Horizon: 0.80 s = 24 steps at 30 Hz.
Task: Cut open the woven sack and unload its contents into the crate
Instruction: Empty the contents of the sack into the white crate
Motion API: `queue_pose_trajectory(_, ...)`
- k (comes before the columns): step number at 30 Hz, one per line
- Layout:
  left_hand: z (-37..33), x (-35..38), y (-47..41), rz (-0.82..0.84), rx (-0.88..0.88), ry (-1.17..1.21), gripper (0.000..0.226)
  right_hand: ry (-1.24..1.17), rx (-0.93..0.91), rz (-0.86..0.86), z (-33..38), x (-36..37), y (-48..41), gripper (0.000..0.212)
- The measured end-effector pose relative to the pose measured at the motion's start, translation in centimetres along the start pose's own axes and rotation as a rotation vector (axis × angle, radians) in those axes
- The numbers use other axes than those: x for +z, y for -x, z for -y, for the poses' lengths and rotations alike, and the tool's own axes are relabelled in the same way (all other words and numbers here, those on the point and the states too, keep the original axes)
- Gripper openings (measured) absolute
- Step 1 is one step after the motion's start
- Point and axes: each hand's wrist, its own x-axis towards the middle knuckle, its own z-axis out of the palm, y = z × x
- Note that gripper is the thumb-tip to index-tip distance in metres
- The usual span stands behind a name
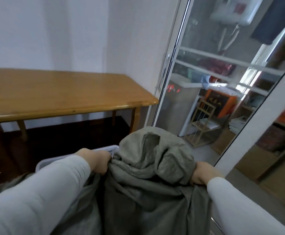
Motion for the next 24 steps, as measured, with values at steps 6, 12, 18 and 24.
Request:
queue_pose_trajectory(6,-1.7,-11.5,6.1,-0.127,0.077,0.012,0.025,-0.253,-0.018,-0.215,-0.5,-9.7,3.2,0.039)
queue_pose_trajectory(12,-0.7,-17.3,8.8,-0.232,0.083,-0.032,0.017,-0.409,-0.028,-0.335,0.3,-15.1,5.9,0.027)
queue_pose_trajectory(18,-0.1,-20.9,8.3,-0.29,0.094,-0.111,0.013,-0.468,-0.036,-0.467,2.2,-18.1,5.2,0.02)
queue_pose_trajectory(24,0.4,-23.8,4.0,-0.26,0.164,-0.18,0.02,-0.5,-0.035,-0.505,3.8,-20.3,1.9,0.01)
